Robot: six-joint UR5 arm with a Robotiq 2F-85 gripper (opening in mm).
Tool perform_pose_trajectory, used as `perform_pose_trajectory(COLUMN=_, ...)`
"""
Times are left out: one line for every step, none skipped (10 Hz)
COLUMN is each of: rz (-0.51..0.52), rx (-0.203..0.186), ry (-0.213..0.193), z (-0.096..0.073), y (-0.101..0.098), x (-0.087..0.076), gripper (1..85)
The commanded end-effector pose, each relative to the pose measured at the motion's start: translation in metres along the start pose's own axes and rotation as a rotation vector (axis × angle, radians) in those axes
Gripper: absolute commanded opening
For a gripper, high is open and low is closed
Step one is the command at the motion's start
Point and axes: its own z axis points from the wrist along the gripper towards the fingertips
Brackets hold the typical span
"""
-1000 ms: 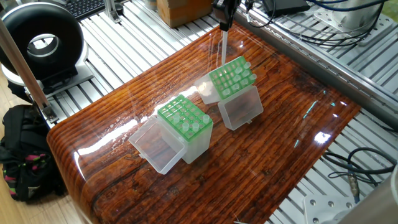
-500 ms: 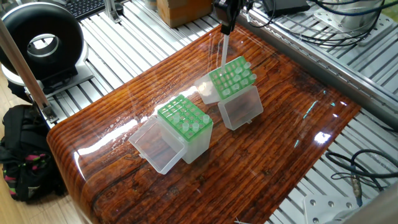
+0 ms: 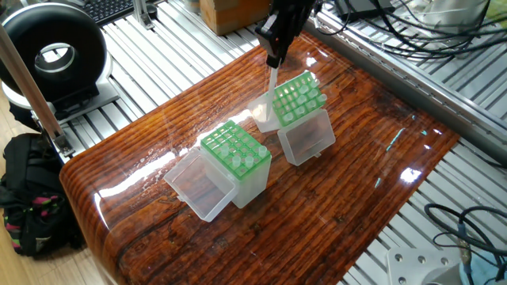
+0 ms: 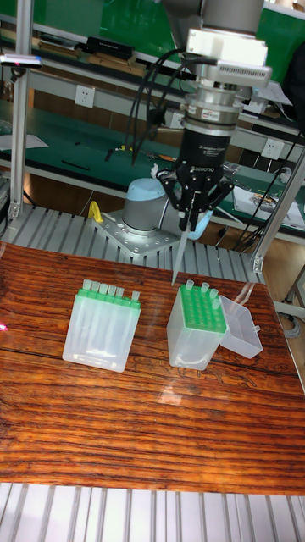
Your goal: Transfer all large pipette tips from one holder to another
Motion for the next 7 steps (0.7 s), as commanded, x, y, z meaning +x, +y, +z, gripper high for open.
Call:
perform_pose_trajectory(rz=-0.062, rx=0.004, ry=-0.017, z=0.002, y=0.009, x=0.002, gripper=11.3)
perform_pose_trajectory(rz=-0.108, rx=-0.004, ry=-0.041, z=0.002, y=0.011, x=-0.004, gripper=12.3)
perform_pose_trajectory(rz=-0.124, rx=-0.011, ry=-0.059, z=0.001, y=0.014, x=-0.008, gripper=12.7)
perform_pose_trajectory(rz=-0.142, rx=-0.009, ry=-0.07, z=0.001, y=0.013, x=-0.011, gripper=13.0)
perform_pose_trajectory(rz=-0.16, rx=-0.005, ry=-0.081, z=0.001, y=0.013, x=-0.014, gripper=14.0)
perform_pose_trajectory(rz=-0.158, rx=-0.003, ry=-0.086, z=0.001, y=0.013, x=-0.015, gripper=14.3)
perform_pose_trajectory(rz=-0.137, rx=-0.005, ry=-0.088, z=-0.001, y=0.019, x=-0.019, gripper=14.3)
